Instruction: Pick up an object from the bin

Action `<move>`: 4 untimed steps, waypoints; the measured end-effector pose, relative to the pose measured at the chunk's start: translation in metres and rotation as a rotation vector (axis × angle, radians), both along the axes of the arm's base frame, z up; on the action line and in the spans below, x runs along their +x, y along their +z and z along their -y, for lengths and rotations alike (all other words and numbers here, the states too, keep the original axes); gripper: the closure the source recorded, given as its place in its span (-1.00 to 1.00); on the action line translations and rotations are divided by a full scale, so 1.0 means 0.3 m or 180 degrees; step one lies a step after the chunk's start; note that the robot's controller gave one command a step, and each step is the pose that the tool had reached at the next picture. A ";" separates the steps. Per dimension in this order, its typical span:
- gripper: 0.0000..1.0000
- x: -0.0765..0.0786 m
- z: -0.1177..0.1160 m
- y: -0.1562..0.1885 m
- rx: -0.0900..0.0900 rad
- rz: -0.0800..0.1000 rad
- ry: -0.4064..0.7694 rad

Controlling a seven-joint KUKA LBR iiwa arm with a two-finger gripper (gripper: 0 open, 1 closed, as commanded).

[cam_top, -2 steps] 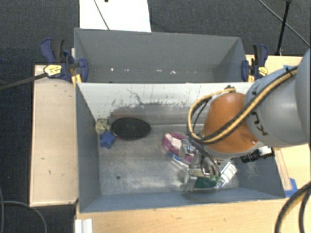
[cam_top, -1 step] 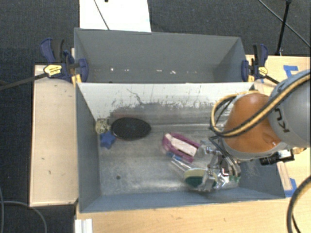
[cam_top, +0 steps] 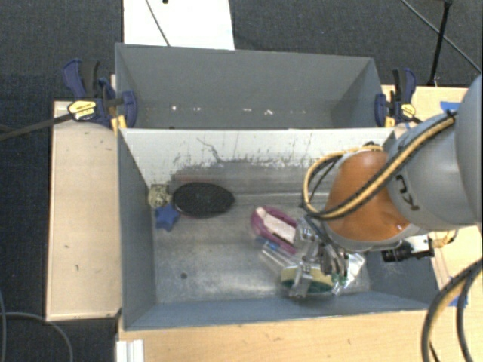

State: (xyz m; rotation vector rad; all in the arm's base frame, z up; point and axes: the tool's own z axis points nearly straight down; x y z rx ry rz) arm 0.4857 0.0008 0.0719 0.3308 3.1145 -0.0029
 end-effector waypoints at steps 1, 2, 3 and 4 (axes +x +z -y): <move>-1.00 -0.018 -0.161 0.002 0.0010 -0.0004 -0.0524; 1.00 -0.006 -0.156 0.014 0.0010 0.0039 -0.0528; 1.00 0.000 -0.156 0.132 0.0015 -0.0011 -0.0513; 1.00 0.003 -0.156 0.183 0.0015 -0.0016 -0.0494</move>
Offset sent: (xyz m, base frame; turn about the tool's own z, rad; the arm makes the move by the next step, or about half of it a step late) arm -0.0078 0.0493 -0.0019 0.1633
